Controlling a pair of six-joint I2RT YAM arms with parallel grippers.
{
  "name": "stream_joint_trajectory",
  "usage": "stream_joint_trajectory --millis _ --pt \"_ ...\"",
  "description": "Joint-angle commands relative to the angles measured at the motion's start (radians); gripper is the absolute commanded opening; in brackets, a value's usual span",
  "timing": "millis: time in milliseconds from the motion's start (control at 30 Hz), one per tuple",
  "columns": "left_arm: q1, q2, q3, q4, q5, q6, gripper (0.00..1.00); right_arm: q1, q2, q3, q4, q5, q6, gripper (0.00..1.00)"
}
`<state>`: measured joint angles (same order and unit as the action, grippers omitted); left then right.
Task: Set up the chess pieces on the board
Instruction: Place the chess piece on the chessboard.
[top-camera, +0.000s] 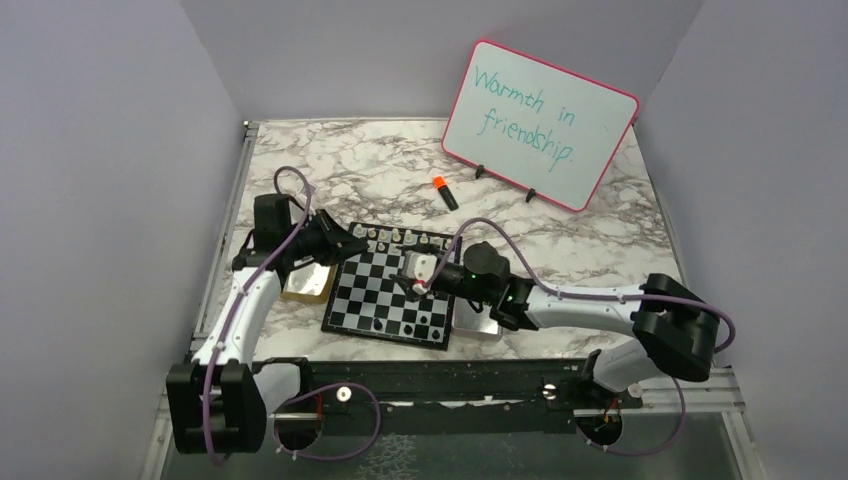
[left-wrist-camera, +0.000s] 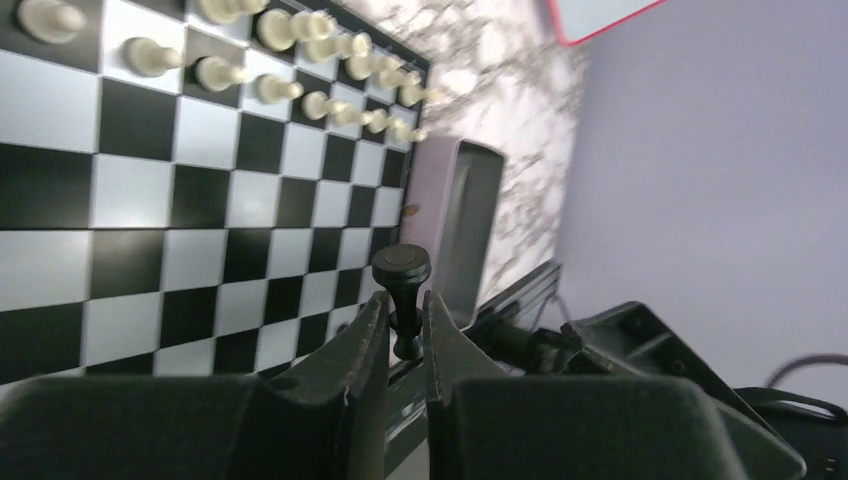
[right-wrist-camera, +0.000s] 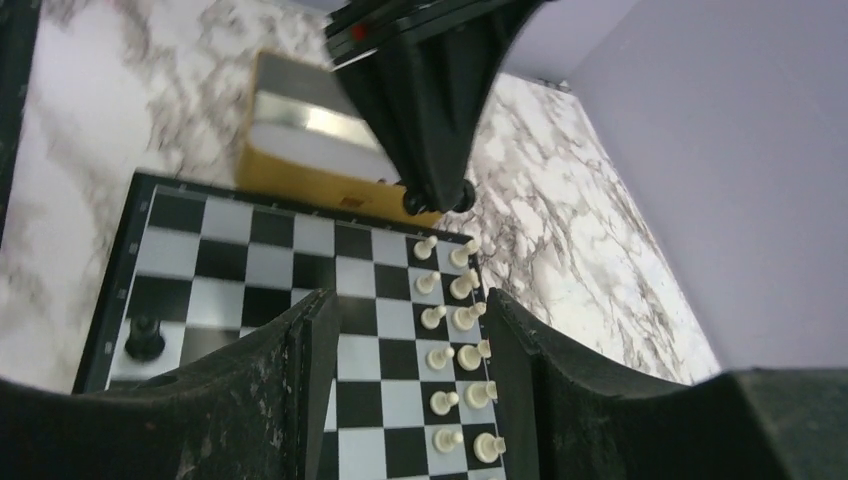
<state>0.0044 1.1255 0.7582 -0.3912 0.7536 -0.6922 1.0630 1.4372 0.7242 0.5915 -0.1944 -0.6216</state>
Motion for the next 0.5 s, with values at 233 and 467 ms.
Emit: stream_joint_trajectory --millis 233,467 --pt "-0.003 -0.166 -0.158 0.439 0.060 -0.522 0.13 0.015 0.149 0.058 0.458 0.313 0.461 0.60" --pt "-0.003 -0.165 -0.175 0.474 0.064 -0.578 0.13 0.017 0.210 0.072 0.571 0.322 0.581 0.54"
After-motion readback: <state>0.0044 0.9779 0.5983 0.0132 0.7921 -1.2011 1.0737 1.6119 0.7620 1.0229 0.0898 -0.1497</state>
